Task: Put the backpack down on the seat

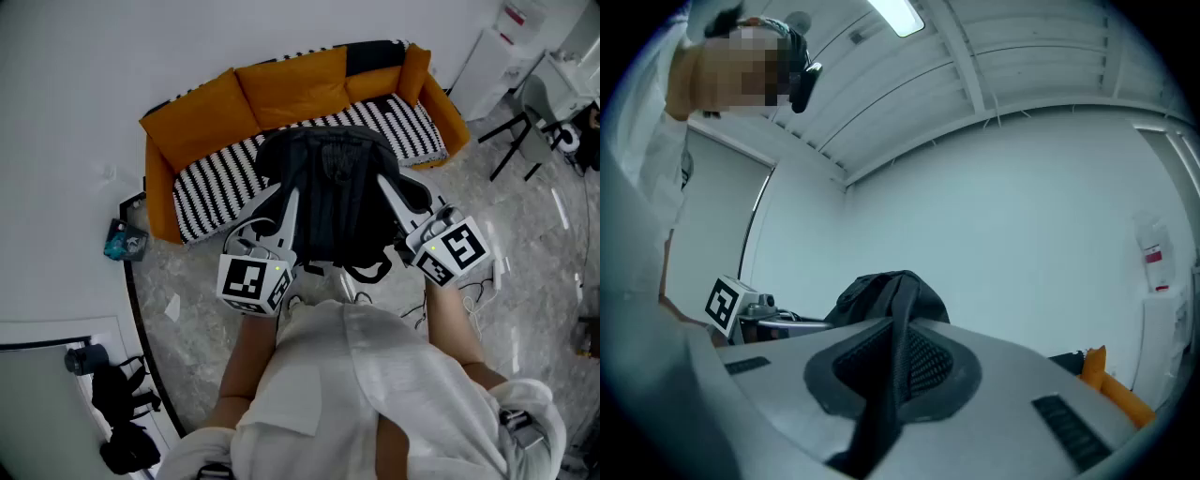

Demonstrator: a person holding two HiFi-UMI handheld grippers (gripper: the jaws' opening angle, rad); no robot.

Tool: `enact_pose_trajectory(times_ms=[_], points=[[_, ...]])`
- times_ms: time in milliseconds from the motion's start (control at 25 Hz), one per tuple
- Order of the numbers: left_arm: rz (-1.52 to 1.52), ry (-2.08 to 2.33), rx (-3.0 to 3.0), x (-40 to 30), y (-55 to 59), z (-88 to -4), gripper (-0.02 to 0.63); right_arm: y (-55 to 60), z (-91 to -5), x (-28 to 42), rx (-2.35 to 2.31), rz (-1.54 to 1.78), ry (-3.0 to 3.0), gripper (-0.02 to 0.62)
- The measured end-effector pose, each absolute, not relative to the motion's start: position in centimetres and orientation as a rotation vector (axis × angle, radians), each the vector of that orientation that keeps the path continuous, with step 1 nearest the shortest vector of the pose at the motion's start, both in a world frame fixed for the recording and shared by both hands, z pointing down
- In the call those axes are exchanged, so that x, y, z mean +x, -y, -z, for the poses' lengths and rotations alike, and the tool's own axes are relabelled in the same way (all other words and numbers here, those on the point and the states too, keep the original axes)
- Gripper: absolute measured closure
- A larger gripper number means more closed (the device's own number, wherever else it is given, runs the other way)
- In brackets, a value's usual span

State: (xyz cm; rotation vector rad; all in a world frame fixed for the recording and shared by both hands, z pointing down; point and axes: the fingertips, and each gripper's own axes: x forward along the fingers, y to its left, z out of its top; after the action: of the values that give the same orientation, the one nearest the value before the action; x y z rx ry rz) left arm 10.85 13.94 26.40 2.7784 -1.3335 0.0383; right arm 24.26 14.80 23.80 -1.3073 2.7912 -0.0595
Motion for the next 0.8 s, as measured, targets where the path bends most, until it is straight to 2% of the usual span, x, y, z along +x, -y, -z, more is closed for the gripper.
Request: enact_pose_trajectory(times_ms=[440,800], points=[[0.01,1.29,2.794,13.2,-14.8,-25.6,0.557,-15.7,-23.5,26.5,-1.288,0.076,-2.772,0.565],[0.028,1.324,2.758,10.8,-14.8,-26.1,0.558,-15.4,-23.8,23.8,-1.159,0.142,-2.809,0.565]])
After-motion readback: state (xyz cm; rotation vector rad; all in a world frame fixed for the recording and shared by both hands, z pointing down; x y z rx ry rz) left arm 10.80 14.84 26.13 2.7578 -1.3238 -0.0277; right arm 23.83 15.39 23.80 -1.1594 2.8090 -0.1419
